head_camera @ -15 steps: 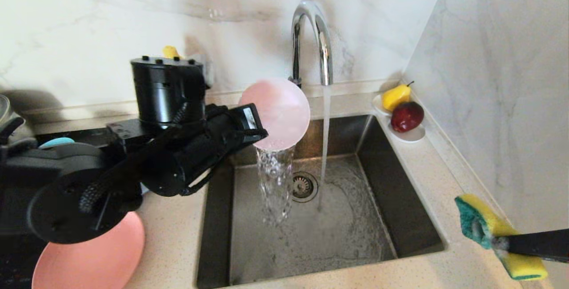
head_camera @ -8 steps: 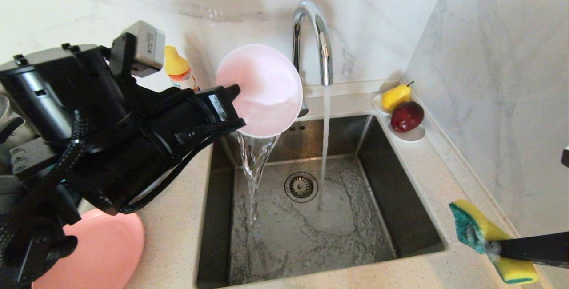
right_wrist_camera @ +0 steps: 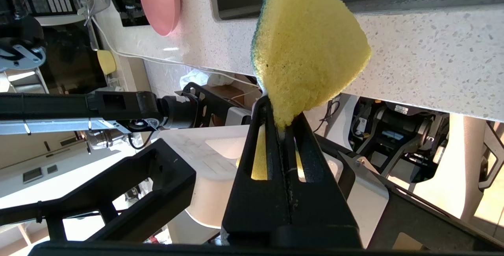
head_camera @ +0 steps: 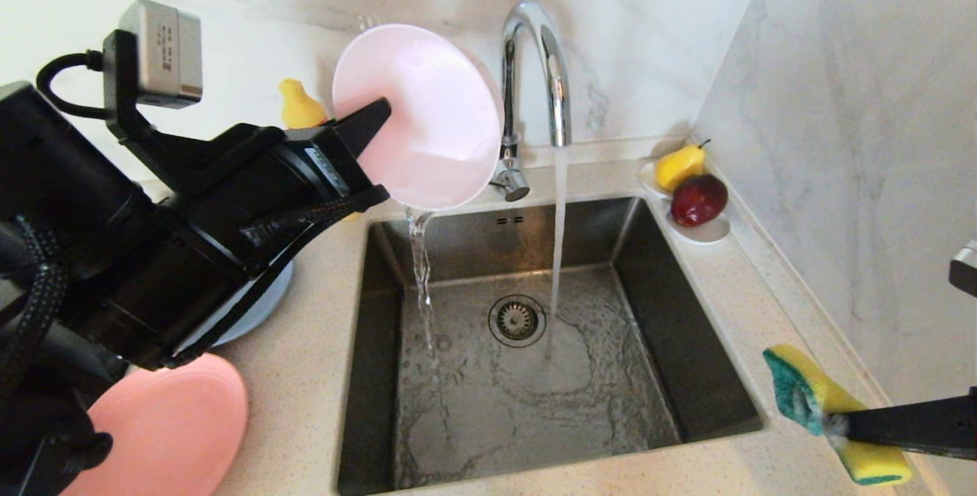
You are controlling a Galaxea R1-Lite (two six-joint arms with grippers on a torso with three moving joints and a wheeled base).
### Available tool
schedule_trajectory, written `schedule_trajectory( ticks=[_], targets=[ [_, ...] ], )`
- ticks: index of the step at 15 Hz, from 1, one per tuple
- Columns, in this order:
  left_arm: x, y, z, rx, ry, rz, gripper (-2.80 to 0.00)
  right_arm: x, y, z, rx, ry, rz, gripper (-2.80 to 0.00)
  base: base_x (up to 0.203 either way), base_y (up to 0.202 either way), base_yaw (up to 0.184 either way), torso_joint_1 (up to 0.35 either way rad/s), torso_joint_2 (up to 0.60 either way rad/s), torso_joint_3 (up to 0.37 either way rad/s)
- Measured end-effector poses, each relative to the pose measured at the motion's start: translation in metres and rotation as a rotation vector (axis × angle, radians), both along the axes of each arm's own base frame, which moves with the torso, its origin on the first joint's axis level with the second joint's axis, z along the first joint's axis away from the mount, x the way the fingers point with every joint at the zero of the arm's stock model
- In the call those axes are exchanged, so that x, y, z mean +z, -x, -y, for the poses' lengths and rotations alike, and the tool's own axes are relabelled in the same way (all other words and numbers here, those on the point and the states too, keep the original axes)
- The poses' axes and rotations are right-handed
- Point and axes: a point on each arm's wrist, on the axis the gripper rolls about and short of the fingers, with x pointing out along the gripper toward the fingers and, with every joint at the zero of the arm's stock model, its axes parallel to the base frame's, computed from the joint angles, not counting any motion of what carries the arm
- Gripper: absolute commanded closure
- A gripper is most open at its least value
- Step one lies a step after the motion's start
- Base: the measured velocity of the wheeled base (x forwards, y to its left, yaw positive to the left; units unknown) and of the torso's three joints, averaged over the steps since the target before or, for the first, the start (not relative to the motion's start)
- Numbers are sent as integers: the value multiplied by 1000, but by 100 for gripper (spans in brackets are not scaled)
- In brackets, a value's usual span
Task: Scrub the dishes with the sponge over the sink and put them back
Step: Wash the bowl
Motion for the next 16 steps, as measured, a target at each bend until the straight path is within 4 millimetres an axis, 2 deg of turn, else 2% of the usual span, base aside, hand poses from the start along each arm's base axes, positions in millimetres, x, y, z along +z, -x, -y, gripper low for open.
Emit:
schedule_trajectory(
  ticks=[4, 11, 13, 16],
  targets=[
    [1, 2, -7, -20, -3, 94, 0, 0, 0, 0, 0, 1, 0, 0, 0, 0, 0, 0, 0, 0],
    [-5, -4, -12, 4, -27, 32, 0, 5, -1, 0, 3, -10, 33, 0, 0, 0, 0, 0, 0, 0],
    [-13, -7, -14, 11, -78, -73, 0, 11, -2, -1, 11, -24, 59, 0, 0, 0, 0, 0, 0, 0],
    [-18, -5, -21, 10, -150, -357, 0, 21, -5, -3, 42, -51, 82, 0, 0, 0, 0, 0, 0, 0]
  ],
)
